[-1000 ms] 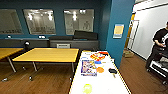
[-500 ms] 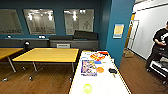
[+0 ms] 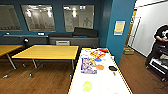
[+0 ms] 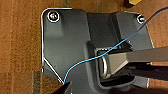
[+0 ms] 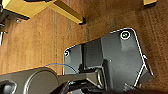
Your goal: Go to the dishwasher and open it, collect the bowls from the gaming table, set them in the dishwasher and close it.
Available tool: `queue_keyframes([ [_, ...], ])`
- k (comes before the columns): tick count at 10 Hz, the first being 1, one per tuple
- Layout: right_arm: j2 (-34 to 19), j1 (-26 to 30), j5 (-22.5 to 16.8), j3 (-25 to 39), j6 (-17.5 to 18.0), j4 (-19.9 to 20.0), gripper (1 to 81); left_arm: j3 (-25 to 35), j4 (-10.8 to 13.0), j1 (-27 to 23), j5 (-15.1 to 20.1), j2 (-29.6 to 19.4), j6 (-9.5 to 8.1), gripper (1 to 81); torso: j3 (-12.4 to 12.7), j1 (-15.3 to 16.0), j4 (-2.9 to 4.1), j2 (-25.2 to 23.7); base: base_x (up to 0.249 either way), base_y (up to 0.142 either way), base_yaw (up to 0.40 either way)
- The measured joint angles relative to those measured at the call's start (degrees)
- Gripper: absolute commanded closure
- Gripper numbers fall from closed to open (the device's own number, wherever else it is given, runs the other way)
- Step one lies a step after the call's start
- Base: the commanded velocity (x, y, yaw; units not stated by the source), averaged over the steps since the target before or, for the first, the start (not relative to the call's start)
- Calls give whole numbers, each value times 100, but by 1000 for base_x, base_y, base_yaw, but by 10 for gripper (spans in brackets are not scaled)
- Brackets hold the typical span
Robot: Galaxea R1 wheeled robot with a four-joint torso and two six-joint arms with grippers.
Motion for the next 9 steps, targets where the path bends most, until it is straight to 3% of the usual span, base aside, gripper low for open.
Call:
queue_keyframes([
  [4, -1428, 333, 434, 1320, 67, 195, 10, 0, -2, -129, -66, -5, 0, 10, -772, 4, 0, 5, 0, 0, 0],
  [7, -2183, 1165, 472, 1802, 87, 830, 10, 0, -60, -182, -88, -30, 0, 10, -1353, 9, 0, 9, 0, 0, 0],
  [9, -2472, 1738, 467, 1854, 94, 1434, 10, 0, -107, -239, -93, -30, 0, 10, -1592, 11, 0, 13, 0, 0, 0],
])
